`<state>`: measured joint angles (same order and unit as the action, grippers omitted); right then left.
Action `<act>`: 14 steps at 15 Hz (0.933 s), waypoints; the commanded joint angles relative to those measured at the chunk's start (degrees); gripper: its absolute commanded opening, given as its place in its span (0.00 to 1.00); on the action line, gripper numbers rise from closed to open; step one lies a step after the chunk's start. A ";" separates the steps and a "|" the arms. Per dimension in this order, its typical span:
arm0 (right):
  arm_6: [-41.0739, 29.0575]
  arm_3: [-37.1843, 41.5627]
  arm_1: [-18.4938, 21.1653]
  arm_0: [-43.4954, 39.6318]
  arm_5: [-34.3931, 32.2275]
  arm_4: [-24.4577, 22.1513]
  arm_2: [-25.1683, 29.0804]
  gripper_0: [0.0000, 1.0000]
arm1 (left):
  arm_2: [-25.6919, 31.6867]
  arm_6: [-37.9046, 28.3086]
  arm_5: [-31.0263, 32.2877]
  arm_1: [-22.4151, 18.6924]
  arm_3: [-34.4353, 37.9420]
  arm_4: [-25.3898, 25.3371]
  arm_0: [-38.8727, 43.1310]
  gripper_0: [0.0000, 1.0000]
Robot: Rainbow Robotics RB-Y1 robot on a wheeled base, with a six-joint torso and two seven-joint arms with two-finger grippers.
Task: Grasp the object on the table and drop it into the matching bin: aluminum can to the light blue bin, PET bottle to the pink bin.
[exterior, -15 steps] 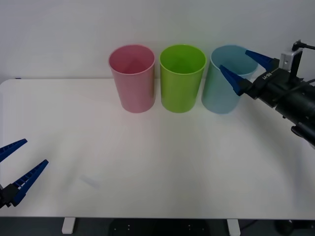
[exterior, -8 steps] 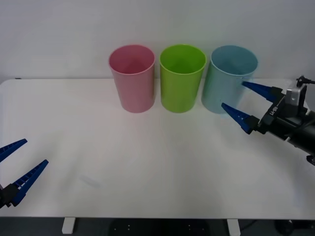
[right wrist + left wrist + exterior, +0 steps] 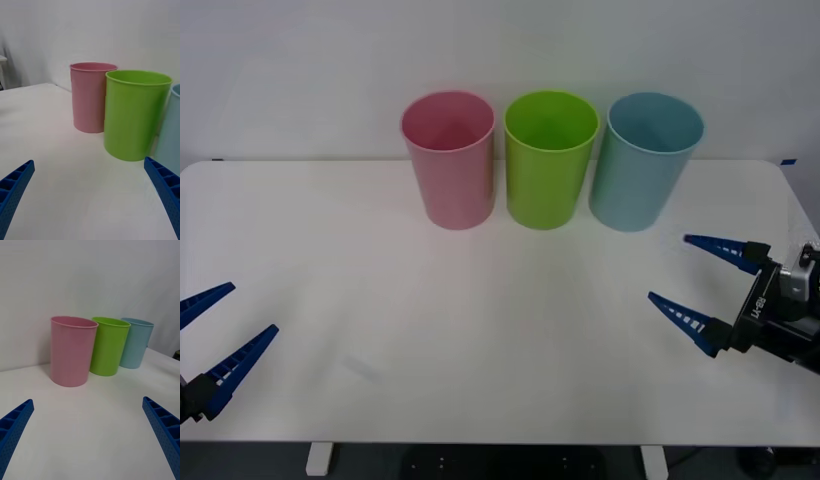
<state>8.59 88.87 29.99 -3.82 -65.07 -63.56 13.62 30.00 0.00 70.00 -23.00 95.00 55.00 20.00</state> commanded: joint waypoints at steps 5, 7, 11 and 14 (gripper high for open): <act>2.48 0.08 -0.02 -5.24 -3.84 -0.25 -0.44 1.00 | 0.00 0.00 0.00 0.00 0.00 0.00 0.00 1.00; 2.04 0.16 -0.11 -5.24 -6.65 -0.25 -0.79 1.00 | 0.00 0.00 0.00 0.00 0.00 0.00 0.00 1.00; 1.69 0.16 -0.11 -5.41 -7.18 -0.25 -2.11 1.00 | 0.00 0.00 0.00 0.00 0.00 0.00 0.00 1.00; 1.69 0.16 -0.11 -5.41 -7.18 -0.25 -2.11 1.00 | 0.00 0.00 0.00 0.00 0.00 0.00 0.00 1.00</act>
